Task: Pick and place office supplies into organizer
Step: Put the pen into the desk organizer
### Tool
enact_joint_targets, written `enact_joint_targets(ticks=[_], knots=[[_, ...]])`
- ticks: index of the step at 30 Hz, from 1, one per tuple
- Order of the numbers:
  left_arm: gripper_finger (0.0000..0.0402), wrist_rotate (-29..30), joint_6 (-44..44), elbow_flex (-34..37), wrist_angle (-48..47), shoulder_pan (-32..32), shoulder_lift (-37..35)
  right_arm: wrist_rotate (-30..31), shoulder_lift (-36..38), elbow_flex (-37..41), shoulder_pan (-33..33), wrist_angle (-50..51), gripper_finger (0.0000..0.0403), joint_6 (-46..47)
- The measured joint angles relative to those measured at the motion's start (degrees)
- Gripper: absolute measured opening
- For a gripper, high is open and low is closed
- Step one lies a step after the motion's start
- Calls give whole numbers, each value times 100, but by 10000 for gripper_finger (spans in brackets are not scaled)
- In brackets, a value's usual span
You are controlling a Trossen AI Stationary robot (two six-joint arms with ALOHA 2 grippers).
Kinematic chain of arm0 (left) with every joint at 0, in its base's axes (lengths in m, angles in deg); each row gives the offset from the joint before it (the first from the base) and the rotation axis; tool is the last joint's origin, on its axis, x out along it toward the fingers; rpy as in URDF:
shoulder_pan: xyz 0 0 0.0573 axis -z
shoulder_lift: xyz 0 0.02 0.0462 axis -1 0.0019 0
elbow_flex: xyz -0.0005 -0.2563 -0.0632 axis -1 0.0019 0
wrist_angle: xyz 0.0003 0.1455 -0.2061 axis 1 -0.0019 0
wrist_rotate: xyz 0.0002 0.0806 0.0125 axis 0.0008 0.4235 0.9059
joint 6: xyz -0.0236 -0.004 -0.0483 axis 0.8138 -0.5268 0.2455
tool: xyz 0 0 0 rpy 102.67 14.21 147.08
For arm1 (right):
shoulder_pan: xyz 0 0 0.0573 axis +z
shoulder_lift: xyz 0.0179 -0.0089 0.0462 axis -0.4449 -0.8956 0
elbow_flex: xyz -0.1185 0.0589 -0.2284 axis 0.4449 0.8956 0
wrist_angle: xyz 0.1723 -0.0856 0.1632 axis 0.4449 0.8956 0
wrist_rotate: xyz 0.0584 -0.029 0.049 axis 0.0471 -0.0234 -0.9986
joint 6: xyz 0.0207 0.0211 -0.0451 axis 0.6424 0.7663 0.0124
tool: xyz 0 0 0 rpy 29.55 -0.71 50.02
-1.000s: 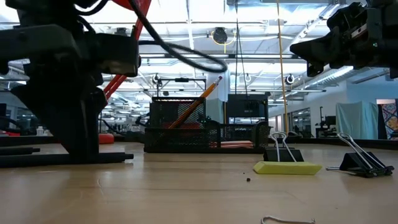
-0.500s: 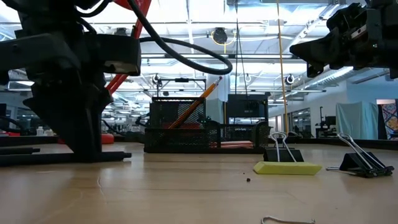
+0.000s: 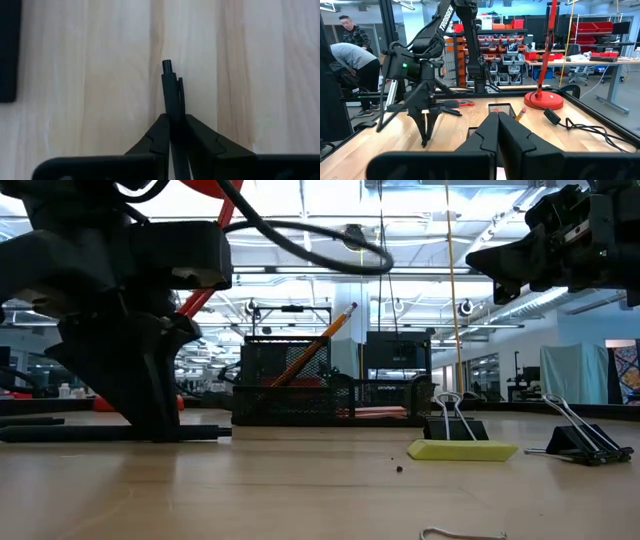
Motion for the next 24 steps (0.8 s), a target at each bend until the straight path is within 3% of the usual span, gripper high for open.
enact_joint_targets(ticks=[9, 16, 21, 24], knots=[[34, 951, -1738, 9, 1379, -121, -775, 0, 0, 1, 0, -2, 4, 0], [35, 1048, -3314, 16, 2427, -566, -1547, -2, -30, 0, 0, -48, 4, 0], [41, 593, -4107, 378, 3419, -1134, -2006, -1, -58, 0, 0, -44, 4, 0], [33, -113, -4261, 751, 4783, -1568, -2071, -2, -63, 0, 0, -51, 4, 0]])
